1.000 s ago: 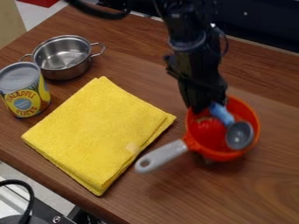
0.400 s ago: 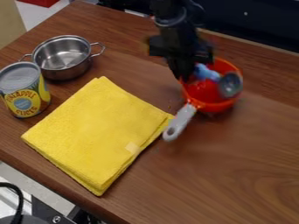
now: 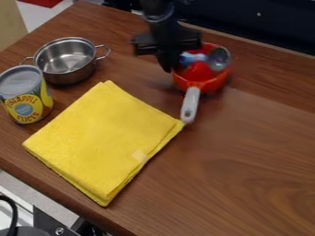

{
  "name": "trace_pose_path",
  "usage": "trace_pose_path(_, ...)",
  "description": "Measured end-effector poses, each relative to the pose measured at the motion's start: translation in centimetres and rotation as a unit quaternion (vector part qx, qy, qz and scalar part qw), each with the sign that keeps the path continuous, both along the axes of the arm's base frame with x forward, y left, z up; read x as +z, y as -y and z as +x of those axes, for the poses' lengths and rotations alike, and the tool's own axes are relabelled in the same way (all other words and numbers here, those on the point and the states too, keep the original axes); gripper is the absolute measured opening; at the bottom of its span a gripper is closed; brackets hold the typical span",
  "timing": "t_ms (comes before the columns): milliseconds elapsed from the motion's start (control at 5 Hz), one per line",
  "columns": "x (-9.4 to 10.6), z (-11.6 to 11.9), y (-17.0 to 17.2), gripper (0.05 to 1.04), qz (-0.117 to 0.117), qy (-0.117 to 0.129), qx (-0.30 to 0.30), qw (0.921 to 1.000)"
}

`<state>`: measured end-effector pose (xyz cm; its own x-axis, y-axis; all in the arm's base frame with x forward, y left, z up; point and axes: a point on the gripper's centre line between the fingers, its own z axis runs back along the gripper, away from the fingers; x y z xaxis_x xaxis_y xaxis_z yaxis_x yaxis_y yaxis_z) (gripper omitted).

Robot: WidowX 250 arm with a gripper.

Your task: Moved the red pot to the upper right of the table

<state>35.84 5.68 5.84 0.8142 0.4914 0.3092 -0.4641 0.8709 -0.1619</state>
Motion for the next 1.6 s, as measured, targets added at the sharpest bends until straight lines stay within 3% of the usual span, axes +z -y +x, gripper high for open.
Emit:
trace_pose_path(200,-0.2,0.0,-2.0,0.055,-0.032,0.003,0.104,0.9941)
trace_pose_path(400,-0.2,-0.2,-3.4,0.055,-0.032,0.008,0.163,0.9861)
trace_pose_path(600,-0.2,-0.8,-4.4,0.055,-0.041,-0.006,0.218,0.9751)
trace_pose_path(800,-0.2,-1.0,-4.3,0.076,-0.045,-0.014,0.234,0.9710)
trace_pose_path(1000,-0.2,-1.1,-4.5,0.217,-0.025,-0.014,0.251,0.9676)
trace_pose_path(1600,0.5,-1.2,-4.4,0.976,-0.009,-0.009,0.270,0.9629)
